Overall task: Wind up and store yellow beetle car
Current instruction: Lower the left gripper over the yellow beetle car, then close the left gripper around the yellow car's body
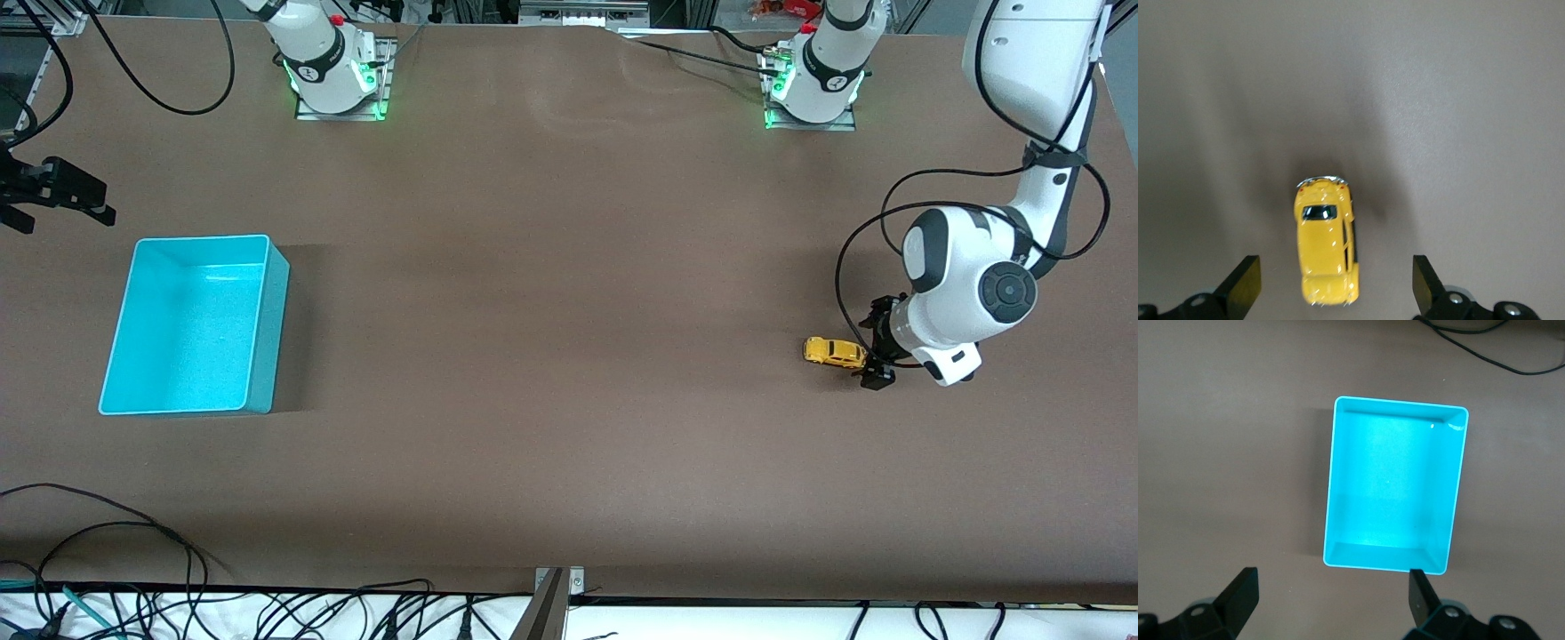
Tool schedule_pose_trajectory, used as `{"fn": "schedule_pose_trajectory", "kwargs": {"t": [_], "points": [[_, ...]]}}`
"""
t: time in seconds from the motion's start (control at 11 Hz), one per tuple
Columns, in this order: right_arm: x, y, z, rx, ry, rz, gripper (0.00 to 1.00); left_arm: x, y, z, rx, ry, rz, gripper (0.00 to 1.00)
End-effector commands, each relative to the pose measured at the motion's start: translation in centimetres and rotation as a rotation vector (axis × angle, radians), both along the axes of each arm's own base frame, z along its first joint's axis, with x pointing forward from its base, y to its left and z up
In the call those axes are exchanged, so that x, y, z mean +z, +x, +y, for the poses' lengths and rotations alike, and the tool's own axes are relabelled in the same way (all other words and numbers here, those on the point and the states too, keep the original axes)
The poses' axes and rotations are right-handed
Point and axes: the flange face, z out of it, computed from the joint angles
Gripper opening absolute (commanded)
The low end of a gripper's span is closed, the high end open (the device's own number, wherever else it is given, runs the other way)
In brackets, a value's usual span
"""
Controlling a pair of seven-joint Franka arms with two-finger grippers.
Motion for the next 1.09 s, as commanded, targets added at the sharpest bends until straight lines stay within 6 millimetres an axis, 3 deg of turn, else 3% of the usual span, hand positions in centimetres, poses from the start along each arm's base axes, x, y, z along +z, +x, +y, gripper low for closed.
{"fn": "schedule_pose_trajectory", "kwargs": {"t": [0.0,0.18,0.45,0.73,1.0], "points": [[0.4,0.0,0.0,0.016,0.000,0.006,1.00,-2.4,0.7,-0.3,0.107,-0.004,-0.047,1.00],[0.4,0.0,0.0,0.015,0.000,0.004,1.00,-3.0,0.5,-1.1,0.101,-0.001,-0.037,1.00],[0.4,0.0,0.0,0.015,0.000,0.004,1.00,-4.5,-0.9,-0.9,0.097,0.008,0.000,1.00],[0.4,0.0,0.0,0.015,0.000,0.004,1.00,-4.6,-0.9,-0.8,0.095,0.010,0.003,1.00],[0.4,0.0,0.0,0.015,0.000,0.004,1.00,-5.1,-1.5,-0.9,0.089,0.015,0.016,0.87]]}}
